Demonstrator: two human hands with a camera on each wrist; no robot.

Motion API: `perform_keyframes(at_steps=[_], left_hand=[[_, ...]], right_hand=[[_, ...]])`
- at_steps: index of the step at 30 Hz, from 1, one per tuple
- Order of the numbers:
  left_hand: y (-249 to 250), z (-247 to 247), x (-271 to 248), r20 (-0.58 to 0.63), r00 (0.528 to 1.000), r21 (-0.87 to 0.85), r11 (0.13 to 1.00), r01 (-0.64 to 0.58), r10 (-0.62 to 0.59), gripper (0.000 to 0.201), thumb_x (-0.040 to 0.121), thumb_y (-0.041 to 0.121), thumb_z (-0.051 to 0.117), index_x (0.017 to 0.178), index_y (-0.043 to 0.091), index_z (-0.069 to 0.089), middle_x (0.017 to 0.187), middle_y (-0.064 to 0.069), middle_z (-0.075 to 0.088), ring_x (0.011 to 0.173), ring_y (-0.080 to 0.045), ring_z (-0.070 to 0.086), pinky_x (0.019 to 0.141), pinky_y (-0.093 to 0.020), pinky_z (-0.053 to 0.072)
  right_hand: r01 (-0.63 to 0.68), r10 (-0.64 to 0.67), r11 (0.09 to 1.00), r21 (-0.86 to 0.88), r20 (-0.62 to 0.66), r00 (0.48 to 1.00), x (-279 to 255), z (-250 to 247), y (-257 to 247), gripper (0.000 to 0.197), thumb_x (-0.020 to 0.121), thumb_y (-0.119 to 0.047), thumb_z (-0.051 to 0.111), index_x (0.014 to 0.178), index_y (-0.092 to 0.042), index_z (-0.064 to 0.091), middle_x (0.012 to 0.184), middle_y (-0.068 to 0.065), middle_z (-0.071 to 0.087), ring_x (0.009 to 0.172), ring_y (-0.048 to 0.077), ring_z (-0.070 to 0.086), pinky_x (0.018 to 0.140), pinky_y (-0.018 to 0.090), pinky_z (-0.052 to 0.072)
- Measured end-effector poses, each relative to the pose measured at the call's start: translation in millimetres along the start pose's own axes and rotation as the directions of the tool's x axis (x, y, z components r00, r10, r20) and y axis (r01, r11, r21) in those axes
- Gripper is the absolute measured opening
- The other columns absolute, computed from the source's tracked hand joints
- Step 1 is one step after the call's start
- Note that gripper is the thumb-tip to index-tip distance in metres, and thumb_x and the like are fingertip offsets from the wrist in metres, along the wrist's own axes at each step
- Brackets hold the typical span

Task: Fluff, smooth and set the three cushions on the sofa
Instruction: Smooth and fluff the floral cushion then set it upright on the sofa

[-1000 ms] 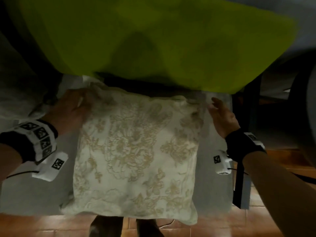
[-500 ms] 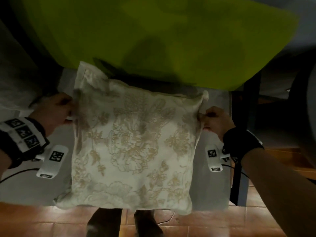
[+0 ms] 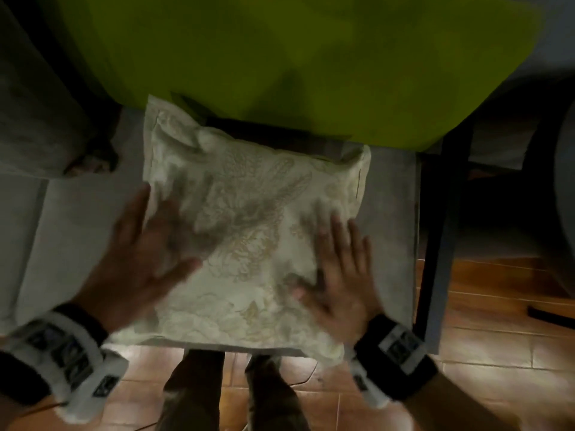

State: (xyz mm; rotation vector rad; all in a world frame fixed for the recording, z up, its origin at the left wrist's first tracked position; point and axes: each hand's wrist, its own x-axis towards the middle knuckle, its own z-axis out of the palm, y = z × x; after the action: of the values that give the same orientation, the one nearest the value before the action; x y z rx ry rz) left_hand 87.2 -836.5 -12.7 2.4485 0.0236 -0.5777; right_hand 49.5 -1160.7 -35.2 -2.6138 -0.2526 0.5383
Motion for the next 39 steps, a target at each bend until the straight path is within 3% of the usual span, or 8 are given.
perform_keyframes(at_steps=[4,10,16,22,28,32,35,39], left_hand=[[-22,58,-6,0.119,0.989,0.217,0.974,0.060,-0.087,0.104,0.067,0.097,0.027,0.150,0.053,-0.019,0.157,0.014,-0.039,0.149,-0.025,-0.029,0.118,-0.064,0.010],[-30,82,20,0.223,0.955,0.351,0.930,0.107,-0.194,0.095,0.072,0.094,0.029,0.144,0.060,-0.024,0.160,0.012,-0.033,0.151,-0.032,-0.021,0.114,-0.071,0.010],[-19,55,38,0.292,0.934,0.347,0.933,0.094,-0.203,0.092,0.067,0.100,0.024,0.140,0.066,-0.021,0.165,0.015,-0.021,0.153,-0.033,-0.006,0.113,-0.072,0.013],[-6,12,42,0.050,0.980,0.314,0.929,-0.198,0.192,0.090,0.083,0.086,0.024,0.156,0.035,0.011,0.164,-0.015,0.012,0.146,-0.043,0.022,0.110,-0.068,0.028],[-30,-24,108,0.394,0.828,0.384,0.747,-0.543,0.399,0.075,0.088,0.083,0.011,0.152,0.052,-0.014,0.166,0.004,-0.003,0.154,-0.025,0.005,0.121,-0.048,0.018],[-53,-33,135,0.437,0.896,0.330,0.913,-0.240,0.078,0.088,0.076,0.093,0.015,0.151,0.055,-0.013,0.163,0.025,-0.010,0.152,-0.007,0.003,0.123,-0.047,0.011],[-63,-50,152,0.183,0.978,0.150,0.986,0.071,-0.098,0.093,0.079,0.089,0.018,0.156,0.038,0.022,0.163,0.012,0.020,0.151,-0.018,0.020,0.123,-0.042,0.014],[-53,-65,179,-0.122,0.956,-0.044,0.963,0.265,-0.268,0.063,0.101,0.053,0.040,0.156,0.024,0.027,0.161,-0.006,0.032,0.146,-0.033,0.032,0.117,-0.042,0.026]], right_hand=[[-0.097,0.096,0.990,0.100,0.019,0.995,-2,66,-10,0.104,0.087,-0.081,0.038,0.157,-0.034,-0.024,0.164,-0.001,-0.035,0.151,0.028,-0.031,0.121,0.063,-0.010],[-0.170,0.171,0.985,-0.013,0.111,0.979,26,110,25,0.098,0.079,-0.093,0.017,0.144,-0.045,-0.039,0.157,-0.010,-0.046,0.148,0.025,-0.038,0.119,0.065,-0.011],[-0.161,0.145,0.980,0.115,0.139,0.980,42,64,21,0.091,0.086,-0.087,0.031,0.158,-0.046,-0.006,0.169,-0.013,-0.018,0.155,0.018,-0.018,0.123,0.058,-0.002],[0.008,0.029,0.986,0.165,-0.221,0.975,37,-6,35,0.077,0.095,-0.070,0.032,0.160,-0.030,0.022,0.170,0.002,0.012,0.157,0.023,0.001,0.125,0.048,0.010],[0.142,-0.142,0.990,-0.005,0.000,0.990,98,-27,77,0.074,0.097,-0.074,0.024,0.161,-0.041,0.007,0.171,-0.006,0.005,0.158,0.017,0.001,0.125,0.053,0.014],[-0.100,0.112,0.993,-0.069,0.216,0.970,120,-32,109,0.068,0.097,-0.075,0.024,0.158,-0.049,0.010,0.169,-0.015,0.009,0.155,0.010,0.008,0.124,0.057,0.002],[-0.311,0.298,0.943,0.120,0.114,0.948,136,-43,138,0.082,0.086,-0.088,0.026,0.155,-0.043,0.031,0.167,-0.007,0.026,0.152,0.021,0.026,0.123,0.048,0.020],[-0.366,0.454,0.787,0.496,-0.065,0.889,155,-64,146,0.076,0.091,-0.074,0.050,0.156,-0.043,0.027,0.157,-0.007,0.041,0.133,0.014,0.046,0.107,0.041,0.040]])
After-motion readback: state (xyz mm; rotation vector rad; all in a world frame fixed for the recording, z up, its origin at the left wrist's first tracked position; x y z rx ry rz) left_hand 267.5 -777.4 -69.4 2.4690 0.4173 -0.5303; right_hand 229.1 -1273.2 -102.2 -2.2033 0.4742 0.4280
